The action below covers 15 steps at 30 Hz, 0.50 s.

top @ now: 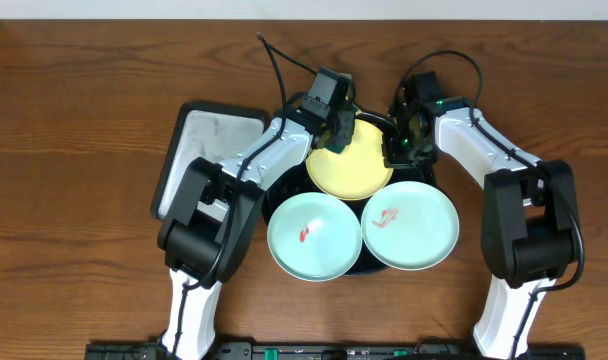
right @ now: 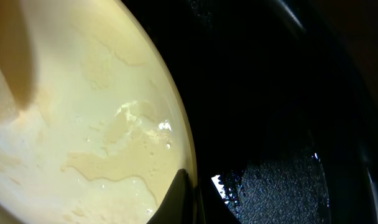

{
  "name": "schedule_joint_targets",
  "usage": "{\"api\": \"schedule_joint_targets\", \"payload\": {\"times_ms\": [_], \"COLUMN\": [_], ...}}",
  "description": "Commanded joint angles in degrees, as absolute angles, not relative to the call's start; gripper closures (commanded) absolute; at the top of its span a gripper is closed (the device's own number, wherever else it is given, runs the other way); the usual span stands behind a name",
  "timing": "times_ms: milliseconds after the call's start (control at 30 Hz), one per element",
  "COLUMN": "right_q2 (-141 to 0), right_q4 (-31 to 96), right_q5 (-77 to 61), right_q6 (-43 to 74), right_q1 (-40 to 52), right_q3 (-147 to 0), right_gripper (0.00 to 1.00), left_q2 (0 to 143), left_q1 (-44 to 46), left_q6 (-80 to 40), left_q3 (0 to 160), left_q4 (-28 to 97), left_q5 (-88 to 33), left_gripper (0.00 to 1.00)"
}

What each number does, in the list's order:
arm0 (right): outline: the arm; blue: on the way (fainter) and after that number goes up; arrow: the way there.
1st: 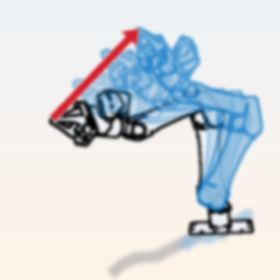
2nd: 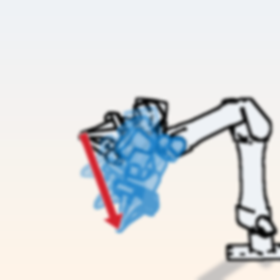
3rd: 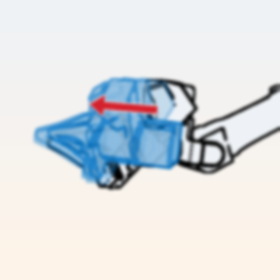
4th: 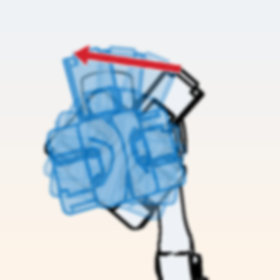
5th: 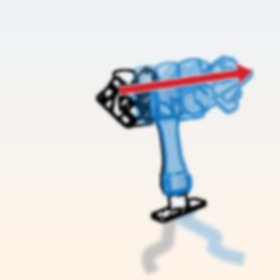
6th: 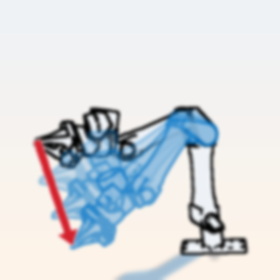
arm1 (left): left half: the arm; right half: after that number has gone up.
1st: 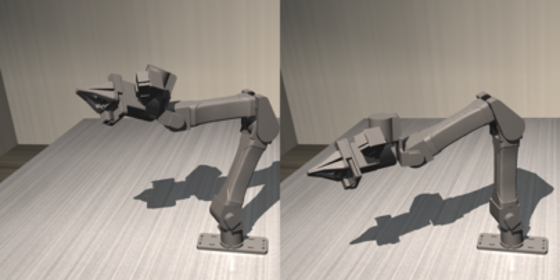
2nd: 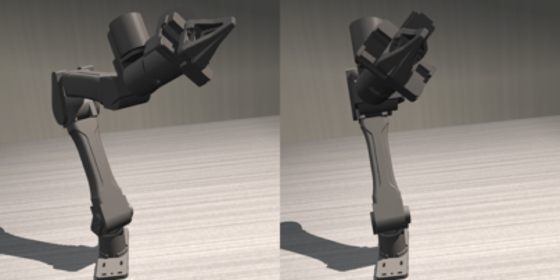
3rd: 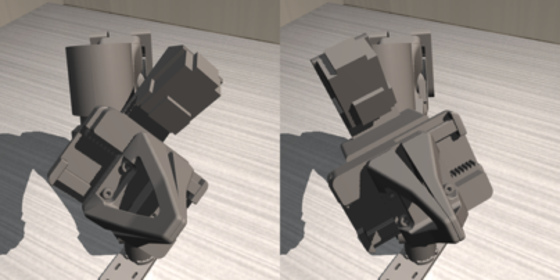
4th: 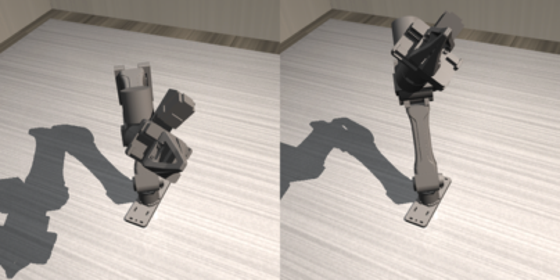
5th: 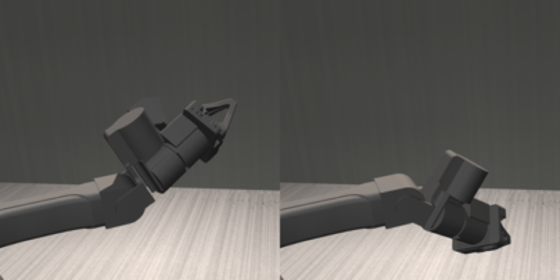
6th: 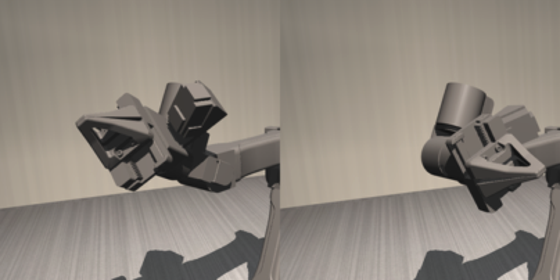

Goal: Clean dirty plates on tray and stack at the side
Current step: 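Scrub the yellow plate again with the sponge in the left gripper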

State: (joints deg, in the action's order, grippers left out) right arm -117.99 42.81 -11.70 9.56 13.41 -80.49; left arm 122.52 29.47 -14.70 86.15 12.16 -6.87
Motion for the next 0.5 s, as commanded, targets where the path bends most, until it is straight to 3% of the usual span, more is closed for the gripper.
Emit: {"api": "schedule_joint_targets", "payload": {"times_ms": [0, 133, 467], "right_q2": [-117.23, -117.23, -117.23], "right_q4": [44.07, 44.45, 45.45], "right_q5": [-9.21, -9.23, -9.23], "right_q6": [7.64, 7.66, 7.66], "right_q1": [13.61, 13.58, 13.61], "right_q3": [-80.14, -80.14, -80.14], "right_gripper": [0.99, 0.99, 0.99], "left_q2": [123.46, 123.46, 123.87], "left_q1": [30.63, 32.67, 33.26], "left_q6": [-22.02, -28.47, -27.70], "left_q3": [85.38, 85.38, 85.38], "left_q4": [10.28, 5.52, 0.62], "left_q5": [-6.00, -7.29, -7.01], "left_gripper": [0.92, 0.92, 0.92]}}
